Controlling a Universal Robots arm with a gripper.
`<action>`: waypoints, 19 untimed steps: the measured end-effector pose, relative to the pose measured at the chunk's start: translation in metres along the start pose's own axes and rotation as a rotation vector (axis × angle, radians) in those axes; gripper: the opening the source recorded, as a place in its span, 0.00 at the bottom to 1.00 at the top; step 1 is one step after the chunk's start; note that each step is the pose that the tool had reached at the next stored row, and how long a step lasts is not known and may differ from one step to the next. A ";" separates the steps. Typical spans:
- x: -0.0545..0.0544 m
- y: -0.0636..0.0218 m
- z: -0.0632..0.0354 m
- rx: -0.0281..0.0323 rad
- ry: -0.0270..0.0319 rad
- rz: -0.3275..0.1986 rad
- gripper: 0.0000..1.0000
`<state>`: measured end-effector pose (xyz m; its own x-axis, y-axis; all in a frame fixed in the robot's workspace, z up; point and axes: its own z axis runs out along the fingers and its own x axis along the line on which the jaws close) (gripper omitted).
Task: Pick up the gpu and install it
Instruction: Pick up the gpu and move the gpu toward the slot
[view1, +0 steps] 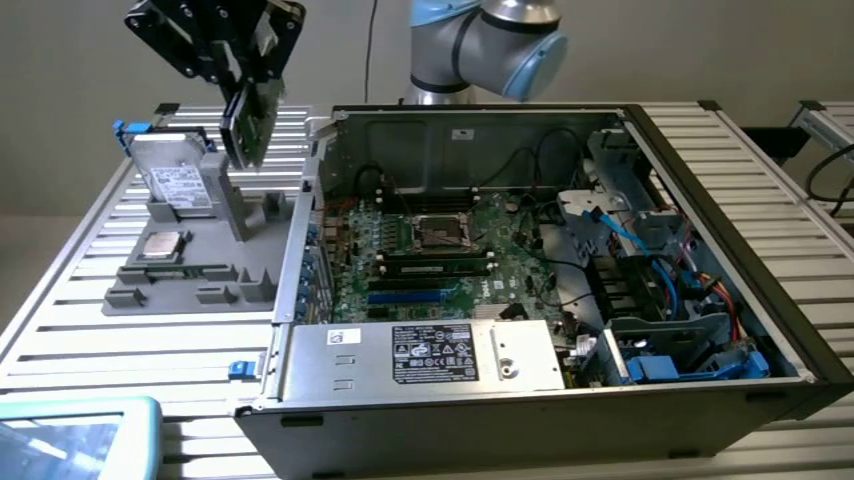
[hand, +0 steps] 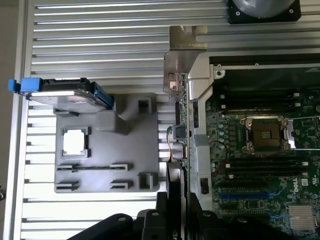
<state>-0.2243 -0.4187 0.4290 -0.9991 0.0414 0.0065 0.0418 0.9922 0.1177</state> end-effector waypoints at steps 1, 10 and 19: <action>-0.004 -0.0006 -0.0002 0.0001 0.0009 0.000 0.27; -0.039 -0.0054 -0.0010 0.0007 0.0160 0.002 0.27; -0.074 -0.0096 -0.0017 0.0012 0.0293 0.003 0.27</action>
<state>-0.1507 -0.4314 0.4291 -0.9985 0.0413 0.0360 0.0452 0.9922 0.1164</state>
